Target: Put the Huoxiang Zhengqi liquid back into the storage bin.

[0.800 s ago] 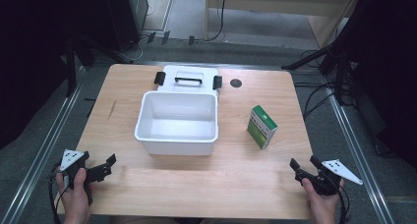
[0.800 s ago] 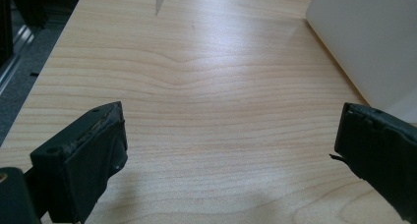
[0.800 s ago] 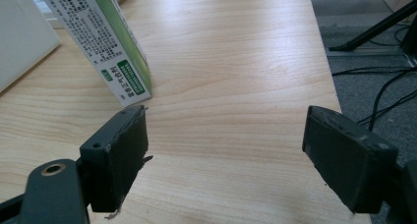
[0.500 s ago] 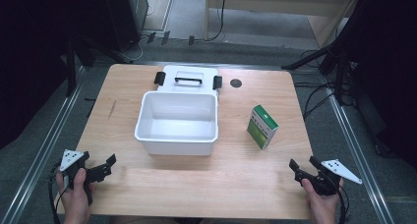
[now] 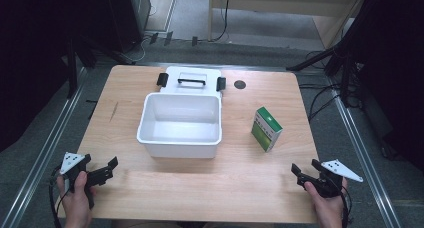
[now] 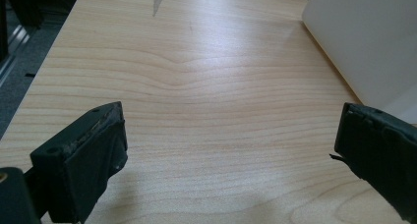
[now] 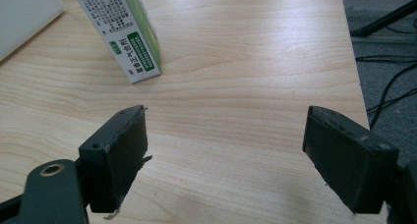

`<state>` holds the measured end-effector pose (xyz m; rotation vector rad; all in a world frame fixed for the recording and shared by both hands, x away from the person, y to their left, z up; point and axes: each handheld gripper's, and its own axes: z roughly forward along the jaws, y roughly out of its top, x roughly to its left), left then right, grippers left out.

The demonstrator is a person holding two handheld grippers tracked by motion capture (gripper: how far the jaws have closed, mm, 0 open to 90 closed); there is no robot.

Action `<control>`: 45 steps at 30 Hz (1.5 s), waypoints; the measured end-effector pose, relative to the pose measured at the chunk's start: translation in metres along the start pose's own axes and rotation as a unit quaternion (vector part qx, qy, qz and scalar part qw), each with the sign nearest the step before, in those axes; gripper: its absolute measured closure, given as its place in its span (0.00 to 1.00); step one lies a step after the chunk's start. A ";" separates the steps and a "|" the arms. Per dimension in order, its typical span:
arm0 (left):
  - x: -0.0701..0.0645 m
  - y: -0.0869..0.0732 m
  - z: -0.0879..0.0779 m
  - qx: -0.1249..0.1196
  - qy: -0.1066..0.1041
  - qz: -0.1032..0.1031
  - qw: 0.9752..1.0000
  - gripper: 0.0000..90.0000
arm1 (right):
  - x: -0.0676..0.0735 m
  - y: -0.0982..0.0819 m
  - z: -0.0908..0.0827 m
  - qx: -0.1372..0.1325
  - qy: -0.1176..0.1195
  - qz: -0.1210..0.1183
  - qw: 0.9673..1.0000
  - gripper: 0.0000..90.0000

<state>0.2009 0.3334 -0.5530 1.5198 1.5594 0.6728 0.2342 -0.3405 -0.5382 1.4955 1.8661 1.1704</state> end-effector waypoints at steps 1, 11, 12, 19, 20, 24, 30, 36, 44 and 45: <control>0.000 0.000 0.000 -0.001 0.001 0.001 1.000 0.00 | 0.000 0.001 0.000 0.008 0.002 -0.002 1.000 0.19; -0.001 0.000 0.000 0.000 0.002 0.002 1.000 0.00 | 0.005 0.021 0.000 0.077 0.011 -0.045 0.996 0.20; 0.000 0.000 0.000 -0.001 0.002 0.001 1.000 0.00 | 0.008 0.026 0.001 0.098 0.008 -0.059 0.993 0.20; 0.000 0.000 0.000 -0.001 0.002 0.001 1.000 0.00 | 0.023 0.044 0.010 0.187 0.001 -0.119 0.975 0.20; 0.000 0.000 0.000 -0.001 0.002 0.001 1.000 0.00 | 0.026 0.048 0.011 0.199 0.001 -0.126 0.972 0.20; 0.000 0.000 0.000 -0.001 0.002 0.001 1.000 0.00 | 0.033 0.058 0.014 0.228 -0.002 -0.149 0.962 0.20; 0.000 0.000 0.000 -0.002 0.000 -0.001 1.000 0.00 | 0.045 0.073 0.025 0.288 -0.005 -0.171 0.942 0.20; 0.000 0.000 0.000 -0.003 -0.001 -0.002 1.000 0.00 | 0.051 0.085 0.034 0.326 -0.014 -0.175 0.929 0.20; 0.000 0.000 0.000 -0.003 -0.001 -0.004 1.000 0.00 | 0.061 0.101 0.043 0.376 -0.027 -0.195 0.905 0.19; 0.000 0.000 0.000 -0.003 -0.001 -0.003 1.000 0.00 | 0.062 0.102 0.044 0.379 -0.027 -0.196 0.904 0.19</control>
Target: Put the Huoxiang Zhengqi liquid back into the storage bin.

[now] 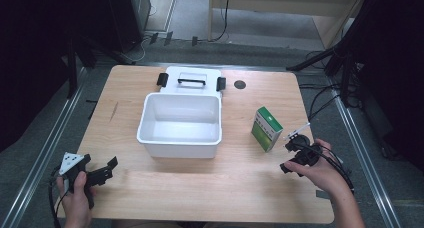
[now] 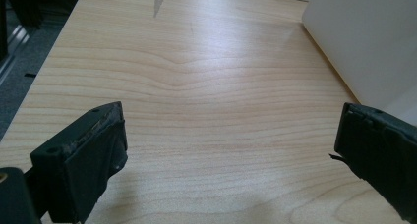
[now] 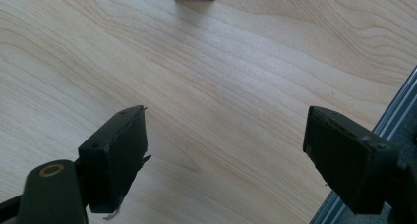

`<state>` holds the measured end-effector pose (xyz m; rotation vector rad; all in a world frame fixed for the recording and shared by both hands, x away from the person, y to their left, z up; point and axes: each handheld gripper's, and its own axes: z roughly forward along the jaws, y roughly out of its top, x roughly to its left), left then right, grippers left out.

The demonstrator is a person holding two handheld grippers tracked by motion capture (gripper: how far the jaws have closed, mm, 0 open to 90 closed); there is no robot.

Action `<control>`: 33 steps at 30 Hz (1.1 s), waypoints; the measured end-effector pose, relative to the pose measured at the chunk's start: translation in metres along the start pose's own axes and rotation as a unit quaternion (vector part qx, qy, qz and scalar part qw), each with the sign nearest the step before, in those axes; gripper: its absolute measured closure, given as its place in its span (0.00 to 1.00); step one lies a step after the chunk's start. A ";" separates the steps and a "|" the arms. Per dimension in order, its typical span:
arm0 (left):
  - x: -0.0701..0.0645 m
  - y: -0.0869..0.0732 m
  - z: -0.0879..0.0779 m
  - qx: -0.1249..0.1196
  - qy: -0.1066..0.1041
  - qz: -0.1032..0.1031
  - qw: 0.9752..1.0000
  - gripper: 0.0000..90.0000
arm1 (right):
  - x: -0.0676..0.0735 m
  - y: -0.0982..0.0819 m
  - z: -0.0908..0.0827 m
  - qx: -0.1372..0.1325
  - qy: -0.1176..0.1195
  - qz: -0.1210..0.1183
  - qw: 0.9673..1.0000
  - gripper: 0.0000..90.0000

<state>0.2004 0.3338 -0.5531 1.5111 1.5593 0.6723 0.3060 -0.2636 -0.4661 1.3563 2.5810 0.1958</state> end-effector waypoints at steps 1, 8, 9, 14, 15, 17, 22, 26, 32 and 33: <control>0.000 0.000 0.000 0.000 0.000 0.000 1.000 0.00 | 0.000 0.000 0.000 0.000 0.000 0.000 1.000 0.19; 0.000 0.000 0.000 0.001 -0.001 -0.001 1.000 0.00 | 0.003 0.014 -0.005 0.018 -0.001 -0.015 1.000 0.19; 0.000 0.000 0.000 0.000 -0.001 0.000 1.000 0.00 | 0.002 0.015 -0.006 0.021 -0.002 -0.015 1.000 0.19; 0.000 0.000 0.000 -0.001 -0.001 0.000 1.000 0.00 | 0.004 0.022 -0.006 0.028 0.000 -0.020 0.999 0.18; 0.000 0.000 0.000 -0.001 -0.001 0.000 1.000 0.00 | 0.004 0.023 -0.007 0.032 0.000 -0.018 0.999 0.18; 0.000 0.000 0.000 -0.001 -0.001 0.001 1.000 0.00 | 0.005 0.025 -0.008 0.033 -0.002 -0.024 0.999 0.18; 0.000 0.000 0.000 0.000 -0.002 0.001 1.000 0.00 | 0.006 0.032 -0.011 0.036 -0.004 -0.028 0.999 0.18; 0.000 0.000 0.000 0.000 -0.002 0.000 1.000 0.00 | 0.009 0.039 -0.012 0.038 -0.006 -0.031 0.999 0.18; 0.000 0.000 0.000 0.000 -0.002 0.000 1.000 0.00 | 0.010 0.048 -0.014 0.042 -0.009 -0.036 0.998 0.17; 0.000 0.000 0.000 0.000 -0.002 -0.001 1.000 0.00 | 0.011 0.049 -0.015 0.043 -0.008 -0.035 0.998 0.17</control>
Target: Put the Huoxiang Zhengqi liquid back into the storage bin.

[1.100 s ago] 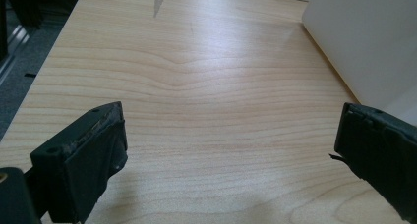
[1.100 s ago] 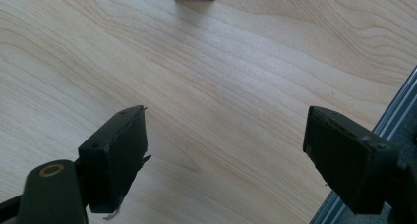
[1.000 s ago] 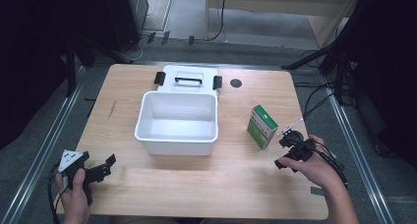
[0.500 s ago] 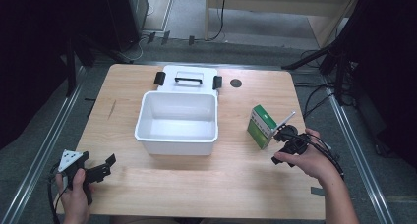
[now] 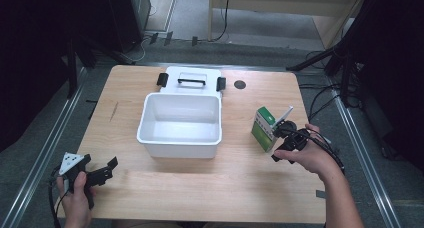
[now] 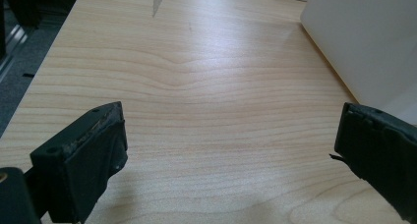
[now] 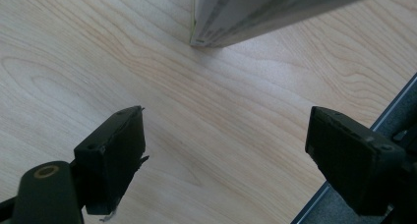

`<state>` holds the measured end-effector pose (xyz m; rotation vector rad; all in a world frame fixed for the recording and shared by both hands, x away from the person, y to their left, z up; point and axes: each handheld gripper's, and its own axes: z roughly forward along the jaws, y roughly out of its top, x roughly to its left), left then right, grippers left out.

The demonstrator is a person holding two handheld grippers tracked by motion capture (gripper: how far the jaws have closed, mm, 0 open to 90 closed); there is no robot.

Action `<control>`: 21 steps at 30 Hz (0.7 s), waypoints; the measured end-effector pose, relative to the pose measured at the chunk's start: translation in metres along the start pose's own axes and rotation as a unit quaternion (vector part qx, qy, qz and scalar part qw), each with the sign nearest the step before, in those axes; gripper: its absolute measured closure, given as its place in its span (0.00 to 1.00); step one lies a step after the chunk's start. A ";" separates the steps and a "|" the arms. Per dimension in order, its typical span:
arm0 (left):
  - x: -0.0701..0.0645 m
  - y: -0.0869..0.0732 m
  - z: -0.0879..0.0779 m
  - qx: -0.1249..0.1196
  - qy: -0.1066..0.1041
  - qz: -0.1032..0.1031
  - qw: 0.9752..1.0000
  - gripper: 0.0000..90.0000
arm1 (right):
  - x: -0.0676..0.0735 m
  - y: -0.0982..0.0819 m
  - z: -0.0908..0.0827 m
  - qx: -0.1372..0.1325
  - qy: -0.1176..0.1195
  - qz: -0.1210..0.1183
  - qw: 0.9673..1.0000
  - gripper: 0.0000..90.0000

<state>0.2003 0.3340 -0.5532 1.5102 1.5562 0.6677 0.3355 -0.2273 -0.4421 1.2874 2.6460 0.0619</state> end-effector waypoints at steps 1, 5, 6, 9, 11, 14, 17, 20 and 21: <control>0.000 0.000 0.000 0.000 0.000 0.000 1.000 0.00 | 0.000 0.001 -0.001 0.000 -0.001 -0.002 1.000 0.17; 0.000 0.000 0.000 0.000 0.000 0.000 1.000 0.00 | 0.000 0.007 -0.004 0.001 -0.001 -0.002 1.000 0.17; 0.000 0.000 0.000 0.000 0.000 0.000 1.000 0.00 | 0.000 0.008 -0.005 -0.002 -0.001 -0.002 1.000 0.17; 0.000 0.000 0.000 0.000 0.000 0.000 1.000 0.00 | 0.002 0.012 -0.009 -0.003 -0.003 -0.004 1.000 0.17; 0.000 0.000 0.000 0.000 0.000 0.000 1.000 0.00 | 0.003 0.014 -0.010 -0.004 -0.002 -0.006 1.000 0.17; 0.000 0.000 0.000 0.000 0.000 0.000 1.000 0.00 | 0.004 0.017 -0.012 -0.005 -0.003 -0.009 1.000 0.17; 0.000 0.000 0.000 0.000 0.001 0.000 1.000 0.00 | 0.005 0.022 -0.015 -0.006 -0.002 -0.008 1.000 0.17; 0.000 0.000 0.000 0.000 0.000 -0.001 1.000 0.00 | 0.005 0.026 -0.016 -0.007 -0.002 -0.008 1.000 0.17; 0.000 0.000 0.000 0.001 0.000 -0.001 1.000 0.00 | 0.005 0.027 -0.017 -0.005 -0.001 -0.006 1.000 0.17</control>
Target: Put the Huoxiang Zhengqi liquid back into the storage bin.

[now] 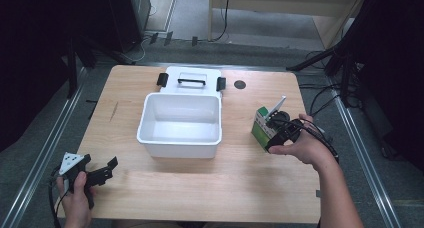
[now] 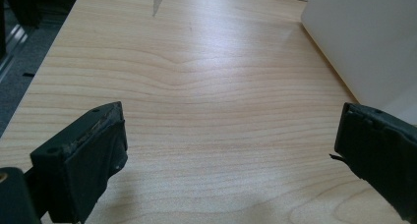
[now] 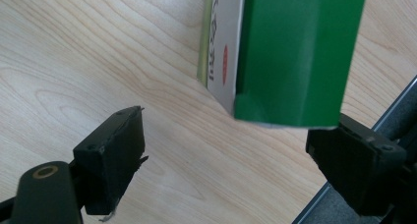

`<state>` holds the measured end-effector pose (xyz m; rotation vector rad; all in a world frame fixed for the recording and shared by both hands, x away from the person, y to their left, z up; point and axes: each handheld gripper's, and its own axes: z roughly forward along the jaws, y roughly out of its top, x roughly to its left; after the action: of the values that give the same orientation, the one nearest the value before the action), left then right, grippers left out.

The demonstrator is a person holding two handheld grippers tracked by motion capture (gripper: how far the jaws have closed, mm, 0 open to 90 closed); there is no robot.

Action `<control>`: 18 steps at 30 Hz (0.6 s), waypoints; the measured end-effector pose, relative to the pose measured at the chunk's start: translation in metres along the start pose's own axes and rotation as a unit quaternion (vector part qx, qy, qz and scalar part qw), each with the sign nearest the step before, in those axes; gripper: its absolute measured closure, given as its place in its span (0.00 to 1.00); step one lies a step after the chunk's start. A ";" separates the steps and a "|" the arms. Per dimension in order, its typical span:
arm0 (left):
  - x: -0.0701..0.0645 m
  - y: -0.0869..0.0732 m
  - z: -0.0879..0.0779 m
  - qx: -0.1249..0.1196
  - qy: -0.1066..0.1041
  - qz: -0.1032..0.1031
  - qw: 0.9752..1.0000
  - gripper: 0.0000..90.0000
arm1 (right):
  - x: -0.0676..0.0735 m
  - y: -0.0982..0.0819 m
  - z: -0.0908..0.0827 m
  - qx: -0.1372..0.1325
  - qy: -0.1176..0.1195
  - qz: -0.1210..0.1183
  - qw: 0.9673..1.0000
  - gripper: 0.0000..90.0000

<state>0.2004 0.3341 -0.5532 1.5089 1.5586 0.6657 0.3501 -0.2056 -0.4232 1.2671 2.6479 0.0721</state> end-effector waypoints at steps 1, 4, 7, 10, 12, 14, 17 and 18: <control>0.000 0.000 0.000 0.000 0.000 0.000 1.000 0.00 | 0.000 0.001 0.000 0.001 -0.002 -0.002 1.000 0.17; 0.000 0.000 0.000 0.000 -0.001 0.000 1.000 0.00 | 0.000 0.006 -0.003 0.002 -0.001 0.004 1.000 0.17; 0.000 0.000 0.000 0.000 -0.001 -0.001 1.000 0.00 | 0.000 0.011 -0.005 -0.001 -0.001 0.006 1.000 0.17; 0.000 0.000 0.000 0.000 -0.001 -0.001 1.000 0.00 | -0.001 0.016 -0.006 0.001 -0.001 0.008 1.000 0.18; 0.000 0.000 0.000 0.001 0.000 -0.001 1.000 0.00 | -0.002 0.020 -0.007 0.003 0.001 0.013 1.000 0.18; 0.000 0.000 0.000 0.001 0.000 -0.001 1.000 0.00 | -0.003 0.023 -0.008 0.004 0.000 0.017 1.000 0.18; 0.000 0.000 0.000 0.002 0.000 0.000 1.000 0.00 | -0.005 0.029 -0.008 0.005 0.000 0.022 1.000 0.20; 0.000 0.000 0.000 0.002 0.000 0.000 1.000 0.00 | -0.006 0.030 -0.009 0.003 -0.002 0.024 1.000 0.21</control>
<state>0.2004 0.3344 -0.5532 1.5105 1.5608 0.6625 0.3750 -0.1907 -0.4099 1.3328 2.6168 0.0694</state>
